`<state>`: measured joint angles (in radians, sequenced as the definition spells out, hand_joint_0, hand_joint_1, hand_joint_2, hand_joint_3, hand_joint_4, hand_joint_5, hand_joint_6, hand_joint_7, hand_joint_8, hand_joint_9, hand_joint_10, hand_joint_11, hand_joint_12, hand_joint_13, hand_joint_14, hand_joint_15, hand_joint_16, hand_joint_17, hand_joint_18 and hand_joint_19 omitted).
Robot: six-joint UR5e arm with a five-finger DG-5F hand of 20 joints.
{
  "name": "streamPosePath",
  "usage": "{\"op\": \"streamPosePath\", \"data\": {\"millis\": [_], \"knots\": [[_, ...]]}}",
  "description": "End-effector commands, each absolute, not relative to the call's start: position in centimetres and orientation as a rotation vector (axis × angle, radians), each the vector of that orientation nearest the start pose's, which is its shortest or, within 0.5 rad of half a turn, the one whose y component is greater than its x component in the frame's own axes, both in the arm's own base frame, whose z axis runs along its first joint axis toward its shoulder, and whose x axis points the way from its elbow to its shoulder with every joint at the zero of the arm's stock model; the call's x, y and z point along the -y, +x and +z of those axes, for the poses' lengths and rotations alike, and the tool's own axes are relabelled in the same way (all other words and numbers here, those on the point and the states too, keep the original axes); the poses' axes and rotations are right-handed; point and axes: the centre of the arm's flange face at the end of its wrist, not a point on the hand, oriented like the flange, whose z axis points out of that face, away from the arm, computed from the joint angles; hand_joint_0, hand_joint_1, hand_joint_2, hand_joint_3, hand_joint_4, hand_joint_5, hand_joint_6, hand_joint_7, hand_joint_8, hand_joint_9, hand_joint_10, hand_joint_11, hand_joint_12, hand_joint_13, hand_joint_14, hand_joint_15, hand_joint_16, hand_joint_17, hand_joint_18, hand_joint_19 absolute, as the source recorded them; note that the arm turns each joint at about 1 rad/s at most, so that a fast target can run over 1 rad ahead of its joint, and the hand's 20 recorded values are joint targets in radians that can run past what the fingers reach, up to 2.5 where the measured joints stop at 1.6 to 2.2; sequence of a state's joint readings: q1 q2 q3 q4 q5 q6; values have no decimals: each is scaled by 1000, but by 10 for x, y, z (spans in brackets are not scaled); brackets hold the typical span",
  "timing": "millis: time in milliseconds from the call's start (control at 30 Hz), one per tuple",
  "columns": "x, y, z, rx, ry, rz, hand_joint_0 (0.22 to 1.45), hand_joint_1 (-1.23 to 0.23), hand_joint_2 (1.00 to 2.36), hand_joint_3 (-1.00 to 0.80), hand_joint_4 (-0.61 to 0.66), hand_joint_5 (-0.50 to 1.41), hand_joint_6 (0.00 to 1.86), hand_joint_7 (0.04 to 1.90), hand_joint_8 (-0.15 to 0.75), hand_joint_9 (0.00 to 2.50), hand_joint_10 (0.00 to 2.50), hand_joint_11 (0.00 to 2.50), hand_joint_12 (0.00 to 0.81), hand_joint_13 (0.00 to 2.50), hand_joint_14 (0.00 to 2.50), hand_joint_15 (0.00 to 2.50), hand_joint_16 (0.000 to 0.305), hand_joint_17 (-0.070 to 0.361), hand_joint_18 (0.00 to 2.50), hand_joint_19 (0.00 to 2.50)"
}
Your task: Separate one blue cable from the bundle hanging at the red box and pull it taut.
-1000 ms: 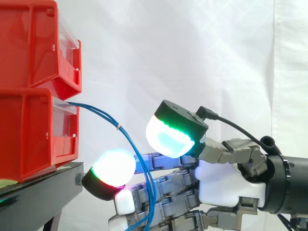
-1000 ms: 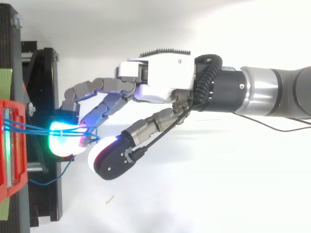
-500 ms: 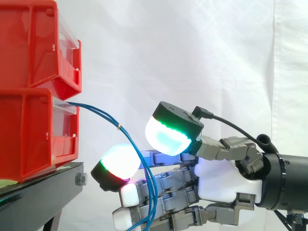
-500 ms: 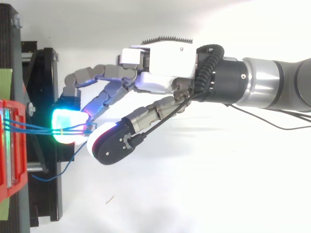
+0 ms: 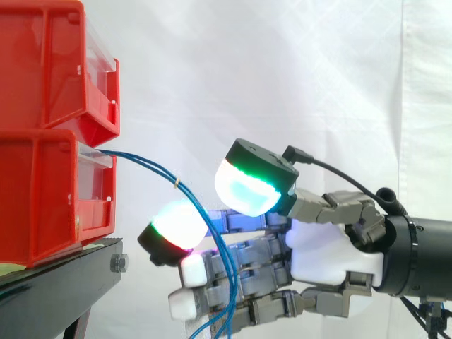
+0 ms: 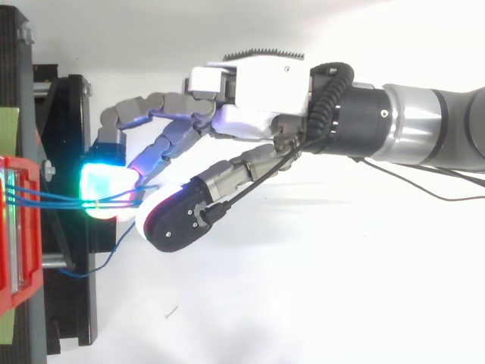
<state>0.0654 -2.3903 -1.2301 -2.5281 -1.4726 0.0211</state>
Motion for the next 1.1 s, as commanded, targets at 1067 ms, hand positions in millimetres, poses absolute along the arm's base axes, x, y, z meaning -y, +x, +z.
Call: {"op": "streamPosePath", "data": {"millis": [1067], "knots": [[82,773,215,-1109,1115,1212,615,-634,1000,-500,243,-163,690,1160,329,838,17,555,328,846,15,380,34,75,682,268]]}}
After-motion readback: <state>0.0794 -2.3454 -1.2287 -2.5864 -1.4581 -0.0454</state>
